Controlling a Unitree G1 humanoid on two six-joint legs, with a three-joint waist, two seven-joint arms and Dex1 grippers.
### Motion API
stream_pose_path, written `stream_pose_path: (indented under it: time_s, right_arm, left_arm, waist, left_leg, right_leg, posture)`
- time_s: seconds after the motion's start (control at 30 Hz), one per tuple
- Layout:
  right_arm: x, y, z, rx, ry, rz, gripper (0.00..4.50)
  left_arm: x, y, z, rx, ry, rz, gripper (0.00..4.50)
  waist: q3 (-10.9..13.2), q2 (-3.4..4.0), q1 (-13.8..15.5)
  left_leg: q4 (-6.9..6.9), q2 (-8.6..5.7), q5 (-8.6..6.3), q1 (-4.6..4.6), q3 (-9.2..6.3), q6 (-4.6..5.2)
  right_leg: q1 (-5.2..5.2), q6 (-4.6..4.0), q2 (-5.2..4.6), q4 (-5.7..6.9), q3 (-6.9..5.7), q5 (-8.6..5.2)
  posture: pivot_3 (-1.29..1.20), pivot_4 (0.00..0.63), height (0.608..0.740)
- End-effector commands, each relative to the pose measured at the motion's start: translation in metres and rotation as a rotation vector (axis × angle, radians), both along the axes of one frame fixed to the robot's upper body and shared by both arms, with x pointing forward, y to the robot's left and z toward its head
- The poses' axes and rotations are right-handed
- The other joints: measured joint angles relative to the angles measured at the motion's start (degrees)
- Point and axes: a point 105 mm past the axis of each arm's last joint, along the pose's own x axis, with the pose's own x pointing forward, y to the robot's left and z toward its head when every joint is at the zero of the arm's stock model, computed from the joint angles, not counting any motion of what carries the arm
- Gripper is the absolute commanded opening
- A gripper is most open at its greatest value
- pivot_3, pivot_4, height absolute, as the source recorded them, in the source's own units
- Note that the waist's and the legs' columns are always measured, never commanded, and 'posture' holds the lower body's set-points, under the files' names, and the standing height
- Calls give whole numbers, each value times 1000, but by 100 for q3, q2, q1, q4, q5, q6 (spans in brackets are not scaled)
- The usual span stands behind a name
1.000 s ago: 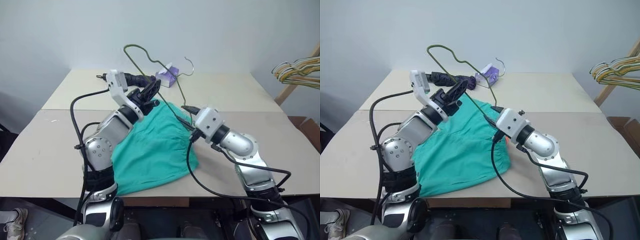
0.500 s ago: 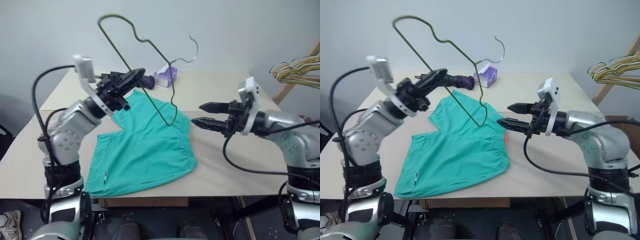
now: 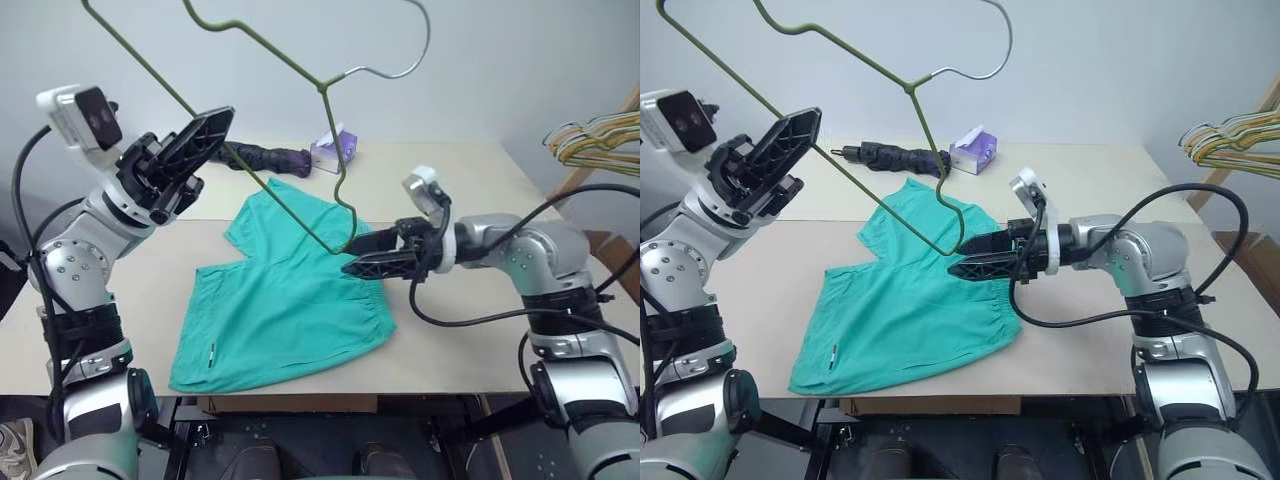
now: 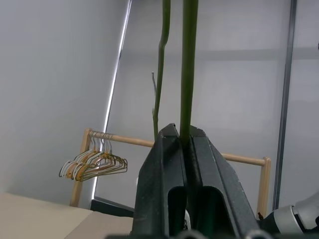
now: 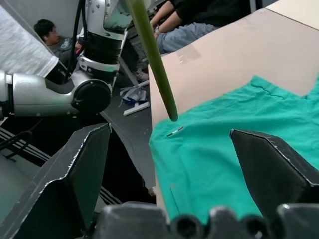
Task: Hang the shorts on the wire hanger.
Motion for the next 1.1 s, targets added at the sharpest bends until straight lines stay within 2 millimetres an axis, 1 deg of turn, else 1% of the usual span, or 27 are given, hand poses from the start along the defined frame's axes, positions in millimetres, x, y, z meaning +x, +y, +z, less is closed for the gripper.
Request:
stream_pose_path:
  time_s: [0.03, 0.17, 0.3, 0.4, 0.5, 0.53, 0.57, 0.67, 0.7, 0.73, 0.77, 0.8, 0.87, 0.93, 0.97, 1.1]
  right_arm:
    - [-6, 5, 15, 14, -47, 56, 4476]
    - [-7, 9, 21, 22, -58, 70, 4476]
    - [-8, 10, 27, 31, -61, 76, 4476]
    - [-8, 10, 29, 30, -63, 82, 3998]
    - [-10, 10, 30, 27, -69, 91, 3067]
    - [-10, 11, 29, 24, -69, 88, 2629]
    - [-9, 12, 28, 24, -68, 86, 2321]
    - [-8, 12, 28, 25, -68, 74, 1165]
    - [-7, 11, 28, 25, -69, 68, 883]
    - [-6, 11, 27, 26, -69, 63, 464]
    - [-6, 11, 27, 27, -70, 61, 150]
    - [-5, 11, 28, 29, -69, 58, 43]
    - [-6, 11, 28, 32, -70, 57, 43]
    - [-6, 11, 29, 40, -71, 58, 0]
    - [-7, 11, 29, 46, -71, 58, 0]
    - [-7, 11, 36, 91, -81, 45, 0]
  left_arm:
    - [-7, -6, 5, 6, -42, -22, 0]
    - [-6, -8, 2, 5, -38, -24, 0]
    - [-4, -10, -1, 10, -36, -26, 0]
    - [-3, -11, -1, 6, -37, -31, 0]
    - [-1, -11, -1, 0, -42, -31, 0]
    - [-1, -11, -1, -8, -41, -32, 0]
    - [-1, -11, -1, -12, -41, -34, 0]
    - [0, -12, -5, 2, -42, -29, 0]
    - [0, -13, -6, 5, -41, -27, 0]
    - [1, -13, -7, 6, -38, -26, 0]
    - [1, -13, -7, 4, -36, -25, 0]
    - [1, -13, -8, 4, -43, -12, 0]
    - [2, -14, -11, 2, -42, 0, 0]
    - [5, -14, -13, -1, -29, 17, 540]
    - [6, -15, -14, 0, -20, 21, 711]
    - [13, -19, -22, 38, 27, 67, 2040]
  waist:
    - [0, 0, 11]
    - [0, 0, 12]
    - [0, 0, 11]
    - [0, 0, 9]
    - [0, 0, 1]
    - [0, 0, 0]
    - [0, 0, -2]
    - [0, 0, -6]
    - [0, 0, -7]
    - [0, 0, -8]
    - [0, 0, -8]
    - [0, 0, -9]
    - [0, 0, -9]
    - [0, 0, -8]
    - [0, 0, -8]
    - [0, 0, -5]
  left_leg:
    - [0, 0, 0, 0, 0, 0]
    - [1, 0, 0, 0, 0, 0]
    - [1, 0, 0, 0, 0, 0]
    - [1, 0, 0, 0, 0, 0]
    - [1, 0, 0, 0, 0, 0]
    - [1, 0, 0, 0, 0, 0]
    - [1, 0, 0, 0, 0, 0]
    - [1, 0, 0, 0, 0, 0]
    - [1, 0, 0, 0, 0, 0]
    - [1, 0, 0, 0, 0, 0]
    - [1, 0, 0, 0, 0, 0]
    - [1, 0, 0, 0, 0, 0]
    - [1, 0, 0, 0, 0, 0]
    - [3, 1, 0, -2, 0, 0]
    - [3, 1, 0, -2, 0, 0]
    - [3, 0, 0, -3, -1, 0]
  right_leg:
    - [0, 0, 0, 0, 0, 0]
    - [0, 0, 0, 2, 0, 0]
    - [-1, 0, 0, 2, 0, 0]
    - [-1, 0, 0, 2, 0, 0]
    - [-1, 0, 0, 2, 0, 0]
    - [-1, 0, 0, 2, 0, 0]
    - [-1, 0, 0, 2, 0, 0]
    - [-1, 0, 0, 2, 0, 0]
    - [-1, 0, 0, 2, 0, 0]
    - [-1, 0, 0, 2, 0, 0]
    - [-1, 0, 0, 2, 0, 0]
    - [-1, 0, 0, 2, 0, 0]
    - [-1, 0, 0, 2, 0, 0]
    - [-1, 0, 0, 2, -1, 0]
    - [-1, 0, 1, 2, -1, 0]
    - [-1, 0, 0, 2, -1, 0]
  posture:
    - [133, 0, 740]
    - [131, 0, 740]
    - [126, 0, 740]
    - [116, 0, 740]
    - [113, 0, 740]
    - [113, 0, 740]
    - [110, 0, 740]
    - [110, 0, 740]
    - [108, 0, 740]
    - [108, 0, 740]
    - [109, 0, 740]
    - [109, 0, 740]
    - [110, 0, 740]
    - [110, 0, 740]
    - [112, 0, 740]
    - [112, 0, 740]
